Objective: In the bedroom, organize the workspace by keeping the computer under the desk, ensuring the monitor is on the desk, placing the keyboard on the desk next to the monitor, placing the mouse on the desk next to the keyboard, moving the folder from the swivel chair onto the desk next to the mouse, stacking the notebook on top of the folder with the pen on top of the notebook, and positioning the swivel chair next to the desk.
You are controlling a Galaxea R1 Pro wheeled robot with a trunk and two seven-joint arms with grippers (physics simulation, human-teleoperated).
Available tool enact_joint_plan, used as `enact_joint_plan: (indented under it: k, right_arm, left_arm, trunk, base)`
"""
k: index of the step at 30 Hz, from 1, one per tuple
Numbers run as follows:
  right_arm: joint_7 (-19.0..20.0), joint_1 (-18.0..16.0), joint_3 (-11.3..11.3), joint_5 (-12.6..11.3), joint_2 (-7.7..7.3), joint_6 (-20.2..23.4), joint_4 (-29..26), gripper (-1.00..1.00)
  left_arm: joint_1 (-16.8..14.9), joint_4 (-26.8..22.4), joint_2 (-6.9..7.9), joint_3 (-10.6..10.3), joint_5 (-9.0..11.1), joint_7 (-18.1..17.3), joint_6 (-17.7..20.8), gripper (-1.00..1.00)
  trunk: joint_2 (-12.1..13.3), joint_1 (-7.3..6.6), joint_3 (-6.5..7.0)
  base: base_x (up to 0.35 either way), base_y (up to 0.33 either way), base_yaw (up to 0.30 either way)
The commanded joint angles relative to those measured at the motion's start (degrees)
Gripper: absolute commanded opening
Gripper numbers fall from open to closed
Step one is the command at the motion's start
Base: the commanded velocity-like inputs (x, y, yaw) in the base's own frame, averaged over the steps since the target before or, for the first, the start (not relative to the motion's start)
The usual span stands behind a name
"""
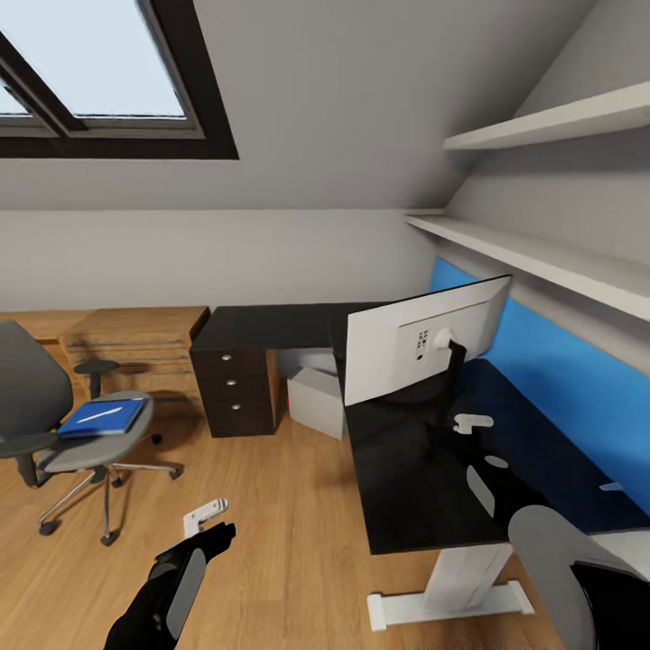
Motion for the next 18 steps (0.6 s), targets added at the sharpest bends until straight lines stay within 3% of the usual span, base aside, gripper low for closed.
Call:
enact_joint_plan:
  k: [1,7,18]
  right_arm:
    - [0.50,-0.08,-0.49,0.03,0.04,-0.18,0.09,1.00]
    - [0.39,-0.08,-0.47,0.04,0.07,-0.20,0.10,1.00]
    - [0.32,-0.08,-0.40,-0.10,0.21,-0.15,0.11,1.00]
  left_arm:
    - [-0.03,-0.12,-0.04,0.09,0.62,0.32,0.24,1.00]
    - [-0.04,-0.12,-0.02,0.09,0.62,0.32,0.20,1.00]
    - [-0.03,-0.12,-0.05,0.04,0.60,0.32,0.23,1.00]
  trunk:
    - [-0.11,0.03,-0.06]
    - [-0.11,0.03,0.22]
    - [-0.11,0.03,0.28]
  base:
    - [-0.006,0.005,-0.239]
    - [-0.002,0.085,-0.212]
    - [0.000,0.262,-0.027]
